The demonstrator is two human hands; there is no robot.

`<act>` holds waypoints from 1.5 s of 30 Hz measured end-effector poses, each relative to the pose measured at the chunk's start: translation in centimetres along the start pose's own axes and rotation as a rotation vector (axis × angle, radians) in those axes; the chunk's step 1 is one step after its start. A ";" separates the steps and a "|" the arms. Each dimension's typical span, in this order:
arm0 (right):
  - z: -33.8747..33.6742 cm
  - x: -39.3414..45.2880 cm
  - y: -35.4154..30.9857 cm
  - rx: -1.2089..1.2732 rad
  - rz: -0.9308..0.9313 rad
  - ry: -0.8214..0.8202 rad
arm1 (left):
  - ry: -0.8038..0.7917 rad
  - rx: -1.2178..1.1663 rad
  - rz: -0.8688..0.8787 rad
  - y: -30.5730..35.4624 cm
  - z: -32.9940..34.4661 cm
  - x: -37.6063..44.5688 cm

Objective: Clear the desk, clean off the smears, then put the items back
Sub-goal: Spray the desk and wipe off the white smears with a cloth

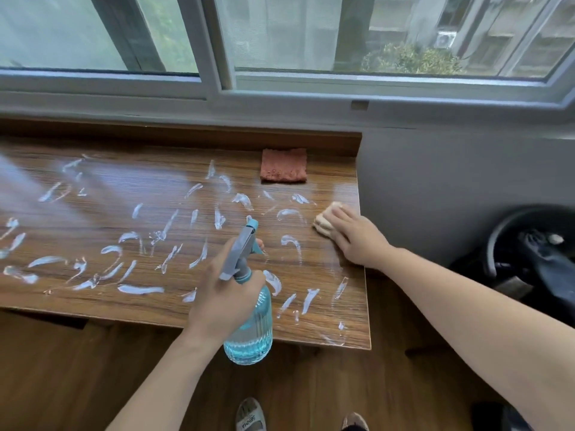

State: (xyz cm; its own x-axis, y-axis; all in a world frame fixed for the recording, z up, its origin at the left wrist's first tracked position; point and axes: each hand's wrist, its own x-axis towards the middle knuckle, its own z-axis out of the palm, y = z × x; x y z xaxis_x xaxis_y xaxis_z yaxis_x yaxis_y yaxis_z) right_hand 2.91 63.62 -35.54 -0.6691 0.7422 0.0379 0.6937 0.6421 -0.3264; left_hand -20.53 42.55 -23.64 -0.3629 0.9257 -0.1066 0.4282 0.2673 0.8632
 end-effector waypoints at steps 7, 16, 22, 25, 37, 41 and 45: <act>0.5 -7.3 -3.7 -0.001 -0.110 -0.084 | -0.036 0.040 0.032 0.4 -0.5 -0.6; 0.2 -8.3 -3.6 -0.055 -0.113 -0.073 | -0.105 0.058 0.091 -0.2 0.4 -2.5; 1.4 -8.8 -7.3 -0.027 0.044 -0.019 | -0.115 0.027 0.106 0.1 0.7 -2.9; 1.9 -14.9 -9.7 -0.018 -0.107 -0.099 | -0.099 -0.012 0.102 -0.3 0.6 -2.8; 2.0 -9.5 -9.0 -0.073 0.207 -0.082 | -0.094 -0.026 0.072 -0.8 0.4 -3.1; 2.7 -14.4 -11.9 -0.101 -0.042 -0.121 | -0.086 -0.051 0.072 -0.9 0.3 -3.0; 2.7 -14.3 -9.9 -0.126 -0.049 -0.181 | -0.090 -0.014 0.087 -1.1 0.1 -3.1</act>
State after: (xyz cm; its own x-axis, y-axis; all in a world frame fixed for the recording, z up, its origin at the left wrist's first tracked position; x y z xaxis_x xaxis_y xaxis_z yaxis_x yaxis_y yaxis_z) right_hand 4.93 46.12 -35.37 -0.7316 0.6706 -0.1227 0.6797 0.7037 -0.2069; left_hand -19.78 39.44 -24.33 -0.2482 0.9659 -0.0740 0.4429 0.1811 0.8781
